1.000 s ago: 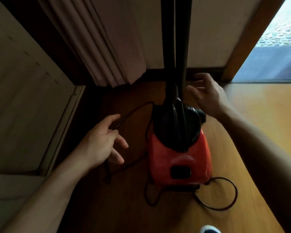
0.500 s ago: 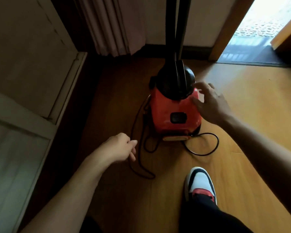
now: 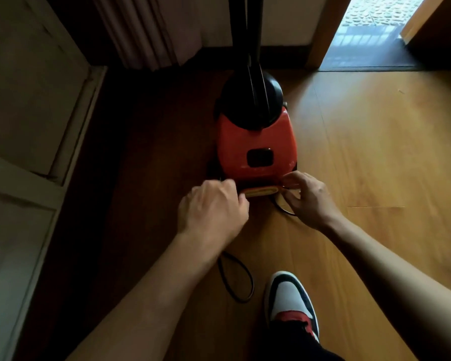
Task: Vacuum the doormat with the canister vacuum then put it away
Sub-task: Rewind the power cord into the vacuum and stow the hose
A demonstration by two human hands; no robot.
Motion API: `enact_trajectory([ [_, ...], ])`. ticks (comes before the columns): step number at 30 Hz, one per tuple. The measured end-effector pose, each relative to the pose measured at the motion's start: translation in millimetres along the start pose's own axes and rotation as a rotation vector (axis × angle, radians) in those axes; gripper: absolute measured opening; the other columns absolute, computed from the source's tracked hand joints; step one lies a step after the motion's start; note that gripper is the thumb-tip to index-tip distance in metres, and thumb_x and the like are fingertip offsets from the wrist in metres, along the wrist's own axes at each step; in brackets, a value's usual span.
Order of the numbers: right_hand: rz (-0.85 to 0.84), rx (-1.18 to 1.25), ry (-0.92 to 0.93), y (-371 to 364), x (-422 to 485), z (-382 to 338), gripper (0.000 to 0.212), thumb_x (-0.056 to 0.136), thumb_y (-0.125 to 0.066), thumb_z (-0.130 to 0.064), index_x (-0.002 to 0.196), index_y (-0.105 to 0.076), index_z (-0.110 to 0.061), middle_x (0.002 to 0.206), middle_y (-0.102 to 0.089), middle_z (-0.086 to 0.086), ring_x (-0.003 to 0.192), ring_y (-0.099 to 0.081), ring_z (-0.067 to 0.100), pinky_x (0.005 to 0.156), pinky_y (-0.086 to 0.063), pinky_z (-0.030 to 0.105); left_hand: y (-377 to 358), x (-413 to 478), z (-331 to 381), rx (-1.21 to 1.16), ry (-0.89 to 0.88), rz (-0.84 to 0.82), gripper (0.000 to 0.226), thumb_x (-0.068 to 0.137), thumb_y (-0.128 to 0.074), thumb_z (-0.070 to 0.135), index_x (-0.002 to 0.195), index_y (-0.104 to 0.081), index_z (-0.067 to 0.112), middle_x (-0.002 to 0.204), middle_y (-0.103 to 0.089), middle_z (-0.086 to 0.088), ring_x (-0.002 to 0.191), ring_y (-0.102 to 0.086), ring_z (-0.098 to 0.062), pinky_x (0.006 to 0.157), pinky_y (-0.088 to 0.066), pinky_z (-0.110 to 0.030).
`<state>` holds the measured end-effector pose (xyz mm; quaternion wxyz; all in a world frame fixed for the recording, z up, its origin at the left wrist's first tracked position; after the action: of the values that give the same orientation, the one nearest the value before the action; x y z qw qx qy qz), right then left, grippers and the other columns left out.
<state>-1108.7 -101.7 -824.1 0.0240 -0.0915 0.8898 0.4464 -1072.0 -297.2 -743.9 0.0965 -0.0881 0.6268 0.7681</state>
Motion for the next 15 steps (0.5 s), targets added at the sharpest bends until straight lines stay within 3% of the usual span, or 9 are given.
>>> enact_trajectory([
  [1, 0.006, -0.015, -0.006, 0, -2, 3, 0.031, 0.088, -0.063, -0.028, 0.118, -0.065, -0.022, 0.114, -0.068, 0.0, 0.103, -0.067, 0.019, 0.087, -0.057, 0.045, 11, 7, 7, -0.014, -0.056, 0.146, 0.033, 0.097, -0.048, 0.045, 0.111, -0.059, 0.018, 0.102, -0.055, -0.001, 0.097, -0.054, -0.019, 0.075, -0.045, -0.031],
  [2, 0.013, -0.037, -0.008, 0, -2, 7, 0.031, 0.088, -0.063, -0.026, 0.119, -0.065, -0.022, 0.115, -0.068, 0.0, 0.104, -0.066, 0.02, 0.088, -0.056, 0.045, 8, 16, 10, 0.0, -0.094, 0.186, 0.034, 0.095, -0.05, 0.043, 0.118, -0.056, 0.018, 0.112, -0.053, -0.003, 0.106, -0.052, -0.02, 0.082, -0.047, -0.032],
  [5, 0.027, -0.091, -0.029, 4, 7, 15, 0.031, 0.091, -0.063, -0.017, 0.121, -0.067, -0.017, 0.118, -0.069, 0.003, 0.107, -0.066, 0.023, 0.089, -0.056, 0.045, -29, 42, 6, 0.114, -0.134, 0.016, 0.039, 0.094, -0.057, 0.036, 0.128, -0.052, 0.018, 0.134, -0.047, -0.006, 0.123, -0.046, -0.024, 0.1, -0.041, -0.039],
  [9, -0.007, -0.152, -0.02, -6, 20, 26, 0.021, 0.096, -0.056, -0.017, 0.112, -0.07, -0.018, 0.111, -0.073, 0.009, 0.1, -0.069, 0.03, 0.081, -0.058, 0.05, -58, 45, -25, 0.238, -0.094, -0.095, 0.024, 0.093, -0.054, 0.012, 0.117, -0.059, 0.011, 0.118, -0.054, -0.009, 0.11, -0.054, -0.028, 0.093, -0.046, -0.039],
  [13, 0.015, -0.142, 0.0, -7, 21, 29, 0.019, 0.097, -0.052, -0.026, 0.107, -0.068, -0.021, 0.104, -0.076, 0.006, 0.094, -0.072, 0.029, 0.075, -0.059, 0.051, -102, 23, -66, 0.376, 0.008, -0.466, 0.023, 0.097, -0.052, 0.012, 0.117, -0.063, 0.013, 0.102, -0.056, -0.008, 0.1, -0.056, -0.023, 0.091, -0.048, -0.037],
  [15, 0.037, -0.14, 0.006, -7, 20, 32, 0.029, 0.093, -0.045, -0.038, 0.104, -0.067, -0.022, 0.1, -0.076, 0.004, 0.091, -0.072, 0.028, 0.074, -0.059, 0.05, -101, 28, -62, 0.336, -0.017, -0.363, 0.023, 0.099, -0.05, 0.021, 0.115, -0.063, 0.013, 0.104, -0.061, -0.008, 0.106, -0.056, -0.024, 0.094, -0.045, -0.038],
])
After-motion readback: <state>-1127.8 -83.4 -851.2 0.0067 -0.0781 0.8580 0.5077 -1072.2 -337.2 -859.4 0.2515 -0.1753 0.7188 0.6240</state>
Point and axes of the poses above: each hand's wrist, its own x-axis towards the middle knuckle, its own y-axis out of the back of the hand, z = x × y, the point moved 9 cm from there along x, towards the middle knuckle
